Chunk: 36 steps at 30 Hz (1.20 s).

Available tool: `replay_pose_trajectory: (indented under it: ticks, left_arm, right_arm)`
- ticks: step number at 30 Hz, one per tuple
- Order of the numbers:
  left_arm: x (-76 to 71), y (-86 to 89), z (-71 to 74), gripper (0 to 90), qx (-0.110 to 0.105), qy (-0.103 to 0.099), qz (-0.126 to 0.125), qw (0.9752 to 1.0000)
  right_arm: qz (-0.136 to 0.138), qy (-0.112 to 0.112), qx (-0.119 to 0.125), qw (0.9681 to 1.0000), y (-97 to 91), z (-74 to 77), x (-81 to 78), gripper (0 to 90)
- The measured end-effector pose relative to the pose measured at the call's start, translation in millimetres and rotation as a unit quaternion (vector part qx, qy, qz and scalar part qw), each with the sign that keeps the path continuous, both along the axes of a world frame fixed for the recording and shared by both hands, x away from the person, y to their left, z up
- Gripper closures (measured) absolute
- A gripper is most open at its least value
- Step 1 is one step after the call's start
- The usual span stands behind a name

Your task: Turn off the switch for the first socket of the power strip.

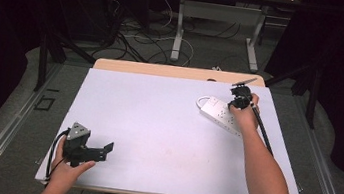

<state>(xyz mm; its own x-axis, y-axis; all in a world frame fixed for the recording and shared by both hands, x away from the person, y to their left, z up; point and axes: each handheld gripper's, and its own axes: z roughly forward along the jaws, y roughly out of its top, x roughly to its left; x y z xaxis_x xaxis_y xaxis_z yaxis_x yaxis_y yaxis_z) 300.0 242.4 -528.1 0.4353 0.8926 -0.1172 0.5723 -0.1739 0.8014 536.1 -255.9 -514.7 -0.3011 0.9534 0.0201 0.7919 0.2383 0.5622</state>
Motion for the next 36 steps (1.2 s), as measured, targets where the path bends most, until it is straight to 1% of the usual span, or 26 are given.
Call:
replay_pose_trajectory:
  ticks: [1, 3, 4, 5, 6, 7, 9, 11, 20, 22, 24, 32, 33, 36]
  left_arm:
    - [0.0, 0.0, 0.0, 1.0, 0.0, 0.0, 0.0, 1.0]
    - [0.0, -0.1, 0.0, 1.1, 0.0, 0.0, 0.0, 1.0]
    - [0.0, -0.1, 0.0, 1.1, 0.0, 0.0, 0.0, 1.0]
    - [0.0, -0.1, 0.0, 1.0, 0.0, 0.0, 0.0, 1.0]
    - [0.2, 0.0, 0.0, 1.1, 0.001, -0.002, 0.0, 1.0]
    - [0.1, -0.1, 0.0, 1.1, 0.001, -0.001, 0.0, 1.0]
    - [0.0, -0.2, 0.0, 1.1, 0.0, 0.0, 0.0, 1.0]
    - [0.2, 0.0, 0.0, 1.0, 0.001, -0.001, 0.0, 1.0]
    - [0.2, 0.0, 0.0, 1.1, 0.001, 0.002, 0.0, 1.0]
    - [0.2, 0.0, 0.1, 1.1, 0.001, 0.002, -0.001, 1.0]
    - [0.4, -0.3, -0.3, 1.1, 0.001, 0.0, 0.001, 1.0]
    - [0.3, -0.7, -0.5, 1.1, 0.0, 0.0, 0.002, 1.0]
    - [0.2, -0.2, 0.1, 1.1, 0.001, 0.003, -0.001, 1.0]
    - [0.2, -0.2, 0.0, 1.1, 0.001, 0.003, 0.0, 1.0]
  right_arm:
    - [0.001, -0.007, 0.006, 1.0, -0.6, 0.3, 0.1, 90.0]
    - [0.001, -0.005, 0.004, 1.0, -1.0, 0.9, 0.0, 90.0]
    - [-0.007, -0.003, 0.001, 1.0, -1.6, 2.7, -0.7, 90.0]
    - [-0.001, -0.006, -0.001, 1.0, -2.9, 2.8, -0.4, 90.0]
    - [-0.011, -0.002, 0.003, 0.9999, -2.2, 3.9, -0.8, 90.0]
    - [-0.008, -0.007, 0.004, 0.9999, -3.5, 4.1, -0.8, 89.9]
    - [-0.011, -0.004, 0.004, 0.9999, -4.1, 5.4, -1.0, 88.5]
    - [-0.006, -0.008, 0.003, 0.9999, -5.8, 6.3, -1.4, 88.1]
    - [-0.003, -0.011, 0.002, 0.9999, -9.2, 11.6, -2.6, 84.9]
    - [0.002, -0.013, -0.001, 0.9999, -10.6, 13.2, -3.2, 83.3]
    - [-0.004, -0.012, 0.0, 0.9999, -9.8, 13.8, -3.3, 82.9]
    - [0.014, -0.015, -0.004, 0.9998, -10.6, 16.6, -3.9, 78.6]
    - [0.019, -0.015, -0.002, 0.9997, -10.1, 17.5, -4.3, 76.6]
    - [0.023, -0.009, 0.002, 0.9997, -8.6, 17.5, -4.5, 72.8]
